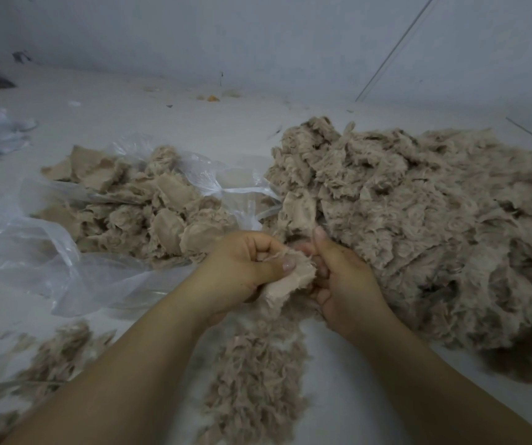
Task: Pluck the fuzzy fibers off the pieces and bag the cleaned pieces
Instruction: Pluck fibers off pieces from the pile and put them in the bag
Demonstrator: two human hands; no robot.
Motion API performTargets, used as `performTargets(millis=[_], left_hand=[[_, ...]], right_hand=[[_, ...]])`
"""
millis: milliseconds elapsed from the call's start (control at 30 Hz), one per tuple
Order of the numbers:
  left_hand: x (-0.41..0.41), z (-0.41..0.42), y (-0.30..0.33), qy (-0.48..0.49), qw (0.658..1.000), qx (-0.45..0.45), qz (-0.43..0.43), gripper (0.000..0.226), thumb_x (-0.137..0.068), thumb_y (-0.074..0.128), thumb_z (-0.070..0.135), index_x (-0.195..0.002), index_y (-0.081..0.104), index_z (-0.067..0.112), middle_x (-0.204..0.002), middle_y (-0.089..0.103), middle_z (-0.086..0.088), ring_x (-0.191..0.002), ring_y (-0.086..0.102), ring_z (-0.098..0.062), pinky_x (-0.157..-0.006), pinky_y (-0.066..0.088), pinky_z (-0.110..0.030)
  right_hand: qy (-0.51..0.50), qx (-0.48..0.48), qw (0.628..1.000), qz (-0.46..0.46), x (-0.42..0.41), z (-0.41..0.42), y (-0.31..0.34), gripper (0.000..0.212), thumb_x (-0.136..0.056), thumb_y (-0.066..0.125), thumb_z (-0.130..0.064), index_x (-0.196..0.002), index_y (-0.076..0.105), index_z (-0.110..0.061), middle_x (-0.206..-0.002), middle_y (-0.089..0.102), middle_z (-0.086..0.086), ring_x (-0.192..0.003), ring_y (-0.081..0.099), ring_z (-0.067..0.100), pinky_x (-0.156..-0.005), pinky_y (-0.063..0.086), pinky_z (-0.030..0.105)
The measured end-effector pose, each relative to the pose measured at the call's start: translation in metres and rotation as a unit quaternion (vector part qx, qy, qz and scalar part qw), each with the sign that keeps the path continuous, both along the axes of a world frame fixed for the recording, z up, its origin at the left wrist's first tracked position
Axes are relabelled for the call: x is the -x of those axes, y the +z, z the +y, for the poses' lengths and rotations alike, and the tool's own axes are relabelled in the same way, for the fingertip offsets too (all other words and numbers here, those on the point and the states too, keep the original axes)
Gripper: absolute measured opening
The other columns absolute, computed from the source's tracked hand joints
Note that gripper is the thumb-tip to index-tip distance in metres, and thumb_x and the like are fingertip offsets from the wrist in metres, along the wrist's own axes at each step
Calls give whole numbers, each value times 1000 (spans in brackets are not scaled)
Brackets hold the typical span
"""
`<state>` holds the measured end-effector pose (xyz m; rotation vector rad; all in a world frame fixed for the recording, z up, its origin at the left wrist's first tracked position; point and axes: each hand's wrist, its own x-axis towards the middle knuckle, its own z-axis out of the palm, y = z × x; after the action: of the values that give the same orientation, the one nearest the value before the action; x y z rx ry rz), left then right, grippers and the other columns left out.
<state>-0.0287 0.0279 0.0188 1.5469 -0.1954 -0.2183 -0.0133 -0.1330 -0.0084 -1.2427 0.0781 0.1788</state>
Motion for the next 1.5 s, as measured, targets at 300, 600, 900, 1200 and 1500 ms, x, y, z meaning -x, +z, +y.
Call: performTargets(millis=[300, 600, 900, 1200, 1500], left_hand=[[-1, -18, -6, 113, 993, 16, -24, 24, -96, 59, 10, -72, 57, 9, -48, 47, -8, -30, 34, -13, -37, 26, -16], [2, -15, -3, 108, 993, 47, -21, 25, -92, 64, 11, -67, 65, 10, -42, 50, 5, -30, 35, -3, -34, 27, -12], [6, -13, 1, 71, 997, 11, 11, 45, -73, 74, 42, -86, 58, 2, -45, 51, 5, -30, 39, -4, -32, 30, -15], [3, 9, 0, -91, 994, -39, 40, 22, -81, 75, 1, -70, 56, -1, -67, 66, -27, -25, 40, -13, -34, 32, -16], [4, 34, 12, -279, 943, -176, 36, 28, -71, 84, 27, -94, 78, 12, -81, 70, -29, -30, 39, -6, -36, 30, -12]], right_hand=[[65, 28, 996, -59, 4, -1, -1, 56, -76, 76, -46, -89, 69, 8, -77, 60, 40, -69, 53, 38, -63, 50, 60], [63, 0, 997, -47, 3, -4, -3, 28, -91, 66, -32, -74, 70, -10, -58, 56, 5, -52, 50, 14, -47, 42, 24], [35, -2, 999, -39, 4, -4, -8, 34, -74, 74, -41, -80, 70, -8, -62, 56, 10, -51, 44, 15, -45, 38, 23], [46, -78, 995, -41, 4, -6, -7, 39, -86, 68, -26, -93, 59, 11, -64, 48, 14, -43, 49, 11, -42, 44, 22], [-1, -60, 998, -21, 0, -3, -11, 25, -94, 64, -18, -70, 68, -15, -51, 53, -4, -42, 43, 6, -40, 38, 20]])
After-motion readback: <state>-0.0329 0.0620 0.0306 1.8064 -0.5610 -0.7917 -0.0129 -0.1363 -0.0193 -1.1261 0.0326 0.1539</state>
